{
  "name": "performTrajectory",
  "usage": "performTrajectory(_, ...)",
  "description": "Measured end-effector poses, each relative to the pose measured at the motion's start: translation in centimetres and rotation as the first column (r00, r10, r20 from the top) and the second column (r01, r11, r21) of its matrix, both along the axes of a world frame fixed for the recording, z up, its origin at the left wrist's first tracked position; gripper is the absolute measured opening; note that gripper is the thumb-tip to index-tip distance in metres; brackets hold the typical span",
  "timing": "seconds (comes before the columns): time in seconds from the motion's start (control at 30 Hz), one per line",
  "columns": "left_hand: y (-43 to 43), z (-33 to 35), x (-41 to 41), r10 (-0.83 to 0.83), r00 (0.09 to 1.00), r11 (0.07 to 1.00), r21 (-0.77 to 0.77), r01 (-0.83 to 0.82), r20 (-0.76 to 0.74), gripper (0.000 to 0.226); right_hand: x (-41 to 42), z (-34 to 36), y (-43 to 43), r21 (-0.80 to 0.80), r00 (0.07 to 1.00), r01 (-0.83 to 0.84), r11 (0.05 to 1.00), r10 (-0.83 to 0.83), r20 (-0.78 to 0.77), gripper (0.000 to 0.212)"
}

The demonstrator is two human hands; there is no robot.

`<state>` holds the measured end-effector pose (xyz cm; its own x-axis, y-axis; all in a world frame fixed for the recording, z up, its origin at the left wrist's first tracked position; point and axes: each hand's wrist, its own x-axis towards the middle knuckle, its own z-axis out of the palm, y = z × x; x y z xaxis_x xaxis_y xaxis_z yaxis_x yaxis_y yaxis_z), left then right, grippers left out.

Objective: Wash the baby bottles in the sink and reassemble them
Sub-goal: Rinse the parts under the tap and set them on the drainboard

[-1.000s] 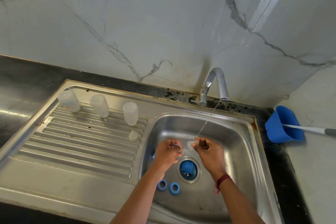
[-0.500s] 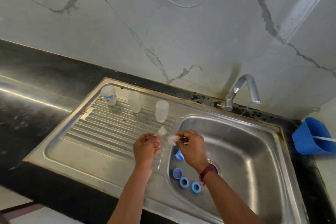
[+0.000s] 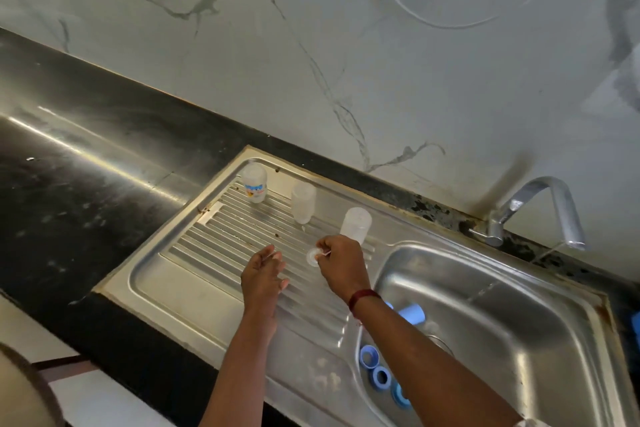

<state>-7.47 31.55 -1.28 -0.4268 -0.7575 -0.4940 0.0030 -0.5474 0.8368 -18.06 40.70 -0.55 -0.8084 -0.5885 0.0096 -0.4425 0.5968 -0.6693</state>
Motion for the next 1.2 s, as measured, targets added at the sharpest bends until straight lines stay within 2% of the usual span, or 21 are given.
performTrajectory(0.4,-3.0,-1.0,-2.0,0.115,0.993,0.992,0.052,-0.114,-0.01,0.02,-2.2,-2.3,-5.3,0.048,1.0,-0.019,0.999,0.02,-0.018,0.011)
performTrajectory(0.57,-3.3,-1.4,-1.6,0.115,0.993,0.992,0.056,-0.115,0.001,0.019,-2.0,-2.6,-5.9,0.055,1.0,-0.02,0.998,0.021,-0.006,0.015)
performTrajectory(0.87,-2.8,-0.7,-1.3,0.064,0.998,0.998,0.01,-0.064,0.011,0.019,-1.7,-2.4,-6.4,0.042,0.999,-0.02,0.999,0.019,0.035,0.025)
performTrajectory(0.97,-2.5,-0.3,-1.4,0.044,0.999,0.999,-0.013,-0.044,0.025,0.019,-1.5,-2.1,-5.8,0.049,1.0,-0.009,0.999,0.008,0.028,0.035)
performTrajectory(1.07,-1.8,0.4,-2.1,0.007,1.0,1.0,-0.031,-0.006,0.027,0.019,-1.3,-1.3,-4.6,-0.005,1.0,0.021,1.0,-0.021,0.005,0.039)
performTrajectory(1.2,-0.1,1.3,-3.2,-0.091,0.996,0.995,-0.028,0.091,-0.006,0.017,-1.1,-0.2,-1.8,-0.089,1.0,-0.009,0.996,0.008,-0.015,0.035)
